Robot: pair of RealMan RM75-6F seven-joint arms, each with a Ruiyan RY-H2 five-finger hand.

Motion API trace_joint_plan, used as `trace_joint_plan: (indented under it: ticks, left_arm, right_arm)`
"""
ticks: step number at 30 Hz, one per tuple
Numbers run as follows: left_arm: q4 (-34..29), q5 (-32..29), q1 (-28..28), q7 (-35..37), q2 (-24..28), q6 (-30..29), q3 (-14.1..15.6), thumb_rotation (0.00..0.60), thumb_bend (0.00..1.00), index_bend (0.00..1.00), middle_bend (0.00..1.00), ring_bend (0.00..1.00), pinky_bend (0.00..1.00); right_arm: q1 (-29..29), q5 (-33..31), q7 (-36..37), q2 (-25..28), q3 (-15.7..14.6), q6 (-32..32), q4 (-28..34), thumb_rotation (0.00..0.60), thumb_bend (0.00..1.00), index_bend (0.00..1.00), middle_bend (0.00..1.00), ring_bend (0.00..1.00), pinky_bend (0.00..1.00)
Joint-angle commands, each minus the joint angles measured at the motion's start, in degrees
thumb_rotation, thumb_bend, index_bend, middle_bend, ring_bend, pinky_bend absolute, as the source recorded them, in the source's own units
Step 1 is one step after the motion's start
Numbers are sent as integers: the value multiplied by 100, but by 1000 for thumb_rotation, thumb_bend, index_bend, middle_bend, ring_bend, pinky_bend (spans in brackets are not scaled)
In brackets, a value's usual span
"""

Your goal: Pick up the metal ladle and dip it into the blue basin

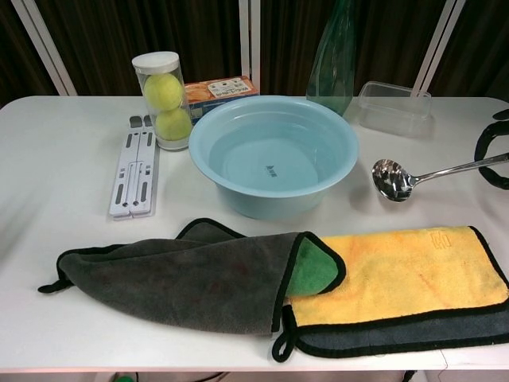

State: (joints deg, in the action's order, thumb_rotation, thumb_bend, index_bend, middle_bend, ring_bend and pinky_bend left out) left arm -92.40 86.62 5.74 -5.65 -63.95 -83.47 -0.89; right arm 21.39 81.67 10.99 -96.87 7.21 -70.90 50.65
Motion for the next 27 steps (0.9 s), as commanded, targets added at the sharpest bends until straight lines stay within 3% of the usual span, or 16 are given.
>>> trace_joint_plan:
  ticks: [1,11,19,27]
  left_arm:
    - [-5,1,-1,1,5,1,2,600,142,117,42,20,184]
    - [-20,10,0,-7,18,9,14,600,142,117,42,20,184]
    - [-10,20,2,-20,-7,-6,10,600,141,121,42,20,184]
    - [2,-2,6,6,2,7,3,600,141,126,42,20,183]
  right_arm:
    - [-136,-10,160,371,51,-187,589,600,481,810,394,125,165]
    - [-425,-69,355,1388,173,-511,2308,600,519,824,471,302,534]
    - [-298,-92,191,1760,292,-353,3251,600,571,845,518,423,687]
    - [181,-575,-639,1910,683,183,4190,600,572,853,551,591,777]
